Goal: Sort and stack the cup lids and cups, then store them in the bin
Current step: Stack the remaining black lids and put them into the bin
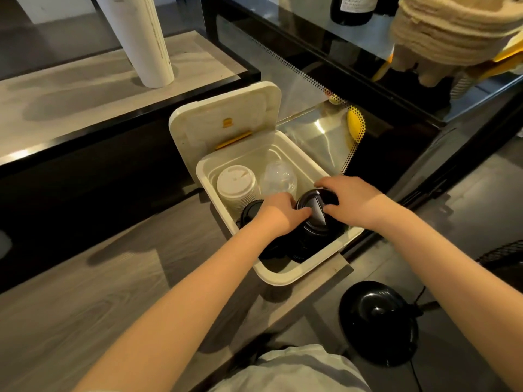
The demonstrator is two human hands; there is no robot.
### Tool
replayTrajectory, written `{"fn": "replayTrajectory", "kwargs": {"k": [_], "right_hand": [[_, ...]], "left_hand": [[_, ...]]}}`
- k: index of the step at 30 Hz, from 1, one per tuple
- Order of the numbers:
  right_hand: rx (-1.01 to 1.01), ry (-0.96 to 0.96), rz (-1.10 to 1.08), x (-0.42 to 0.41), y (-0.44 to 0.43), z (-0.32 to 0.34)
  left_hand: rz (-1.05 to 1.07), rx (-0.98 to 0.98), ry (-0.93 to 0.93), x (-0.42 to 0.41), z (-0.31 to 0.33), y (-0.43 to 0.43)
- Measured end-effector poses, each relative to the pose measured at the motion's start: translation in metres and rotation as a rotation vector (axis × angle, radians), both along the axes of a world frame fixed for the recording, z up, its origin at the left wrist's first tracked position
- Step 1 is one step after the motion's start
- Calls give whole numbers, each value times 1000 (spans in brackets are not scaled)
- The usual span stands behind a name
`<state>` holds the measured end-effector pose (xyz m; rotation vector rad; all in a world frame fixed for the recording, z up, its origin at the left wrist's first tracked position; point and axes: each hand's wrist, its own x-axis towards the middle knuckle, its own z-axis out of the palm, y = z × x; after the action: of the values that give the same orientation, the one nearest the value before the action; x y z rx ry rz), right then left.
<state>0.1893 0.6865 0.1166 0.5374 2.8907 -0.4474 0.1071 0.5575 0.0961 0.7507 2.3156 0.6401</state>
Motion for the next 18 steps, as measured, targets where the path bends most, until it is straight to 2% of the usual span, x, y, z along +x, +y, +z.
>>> {"fn": "replayTrajectory", "kwargs": {"k": [2, 7, 11, 15, 18], "right_hand": [[108, 5, 63, 4, -3, -3], [42, -147, 116, 11, -4, -4], [191, -216, 159, 10, -10, -3], [165, -171, 124, 11, -13, -2], [130, -119, 97, 12, -16, 2]], "left_hand": [[-13, -44, 10, 0, -3, -1], [3, -33, 67, 0, -8, -1], [-16, 0, 101, -2, -10, -8], [-205, -58, 351, -5, -10, -20], [-278, -31, 539, -10, -5, -32]]}}
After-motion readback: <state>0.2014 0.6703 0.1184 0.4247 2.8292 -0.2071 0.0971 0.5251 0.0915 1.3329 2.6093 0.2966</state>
